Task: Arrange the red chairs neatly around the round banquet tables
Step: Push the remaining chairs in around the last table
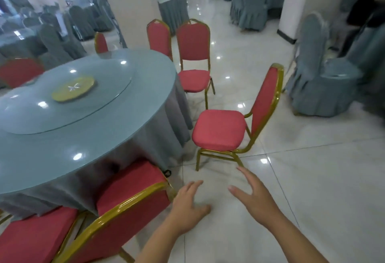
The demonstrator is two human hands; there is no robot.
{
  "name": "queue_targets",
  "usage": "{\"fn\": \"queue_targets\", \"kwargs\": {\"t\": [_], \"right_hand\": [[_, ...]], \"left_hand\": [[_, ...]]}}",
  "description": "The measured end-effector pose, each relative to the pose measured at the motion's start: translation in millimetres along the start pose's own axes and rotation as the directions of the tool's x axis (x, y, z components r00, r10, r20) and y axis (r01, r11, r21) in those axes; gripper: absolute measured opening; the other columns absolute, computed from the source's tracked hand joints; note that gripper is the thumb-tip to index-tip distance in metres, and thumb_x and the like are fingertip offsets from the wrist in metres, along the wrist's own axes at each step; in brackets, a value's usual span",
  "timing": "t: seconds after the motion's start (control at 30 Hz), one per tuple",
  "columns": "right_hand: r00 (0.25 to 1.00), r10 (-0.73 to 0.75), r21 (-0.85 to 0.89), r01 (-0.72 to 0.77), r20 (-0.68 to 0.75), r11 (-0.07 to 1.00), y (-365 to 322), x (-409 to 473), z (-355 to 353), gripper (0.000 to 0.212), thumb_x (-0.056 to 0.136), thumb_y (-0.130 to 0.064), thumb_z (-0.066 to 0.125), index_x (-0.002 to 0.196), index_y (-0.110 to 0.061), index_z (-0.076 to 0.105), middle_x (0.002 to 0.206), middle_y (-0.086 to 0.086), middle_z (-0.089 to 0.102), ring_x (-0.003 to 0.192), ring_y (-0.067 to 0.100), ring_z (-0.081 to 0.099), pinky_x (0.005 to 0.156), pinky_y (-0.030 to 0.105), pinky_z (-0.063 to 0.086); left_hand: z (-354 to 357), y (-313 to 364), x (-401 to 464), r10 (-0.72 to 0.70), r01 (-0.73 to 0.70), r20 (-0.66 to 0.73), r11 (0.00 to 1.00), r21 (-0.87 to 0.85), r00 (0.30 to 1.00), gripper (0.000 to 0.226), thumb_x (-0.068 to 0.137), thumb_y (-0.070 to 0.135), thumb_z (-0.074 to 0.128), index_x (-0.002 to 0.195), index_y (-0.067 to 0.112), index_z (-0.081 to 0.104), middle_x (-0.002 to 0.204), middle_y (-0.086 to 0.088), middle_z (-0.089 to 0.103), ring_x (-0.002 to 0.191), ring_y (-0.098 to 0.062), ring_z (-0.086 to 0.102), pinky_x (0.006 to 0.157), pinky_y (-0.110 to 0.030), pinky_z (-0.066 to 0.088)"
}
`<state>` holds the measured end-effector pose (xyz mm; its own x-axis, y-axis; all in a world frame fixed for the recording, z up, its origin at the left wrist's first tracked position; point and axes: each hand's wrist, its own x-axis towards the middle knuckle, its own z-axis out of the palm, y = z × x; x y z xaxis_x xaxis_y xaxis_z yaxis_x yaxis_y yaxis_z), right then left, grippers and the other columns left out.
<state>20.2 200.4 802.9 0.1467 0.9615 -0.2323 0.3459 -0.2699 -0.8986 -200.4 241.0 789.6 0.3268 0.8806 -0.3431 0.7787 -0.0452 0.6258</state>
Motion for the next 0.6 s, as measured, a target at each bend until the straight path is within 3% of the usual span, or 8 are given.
{"fn": "queue_targets", "kwargs": {"t": [0.27, 0.6], "right_hand": [[0.977, 0.103, 0.147, -0.076, -0.185, 0.986, 28, 18, -76, 0.063, 0.089, -0.04, 0.068, 0.144, -0.04, 0.038, 0.135, -0.026, 0.036, 0.124, -0.006, 0.031, 0.101, 0.021, 0.029], [0.932, 0.224, 0.071, -0.212, -0.286, 0.975, 59, 132, -167, 0.058, 0.087, -0.046, 0.068, 0.136, -0.049, 0.038, 0.137, -0.027, 0.035, 0.125, -0.005, 0.031, 0.104, 0.024, 0.032]], "left_hand": [[25, 71, 76, 0.062, -0.06, 0.142, 0.998, -0.014, 0.988, 0.089, 0.084, 0.055, 0.068, 0.155, 0.039, 0.016, 0.162, 0.011, 0.016, 0.148, -0.012, 0.015, 0.122, -0.04, 0.019], [48, 154, 259, 0.113, -0.097, 0.157, 0.99, -0.103, 0.981, 0.096, 0.082, 0.053, 0.072, 0.156, 0.033, 0.015, 0.161, 0.008, 0.018, 0.148, -0.017, 0.02, 0.12, -0.044, 0.025]]}}
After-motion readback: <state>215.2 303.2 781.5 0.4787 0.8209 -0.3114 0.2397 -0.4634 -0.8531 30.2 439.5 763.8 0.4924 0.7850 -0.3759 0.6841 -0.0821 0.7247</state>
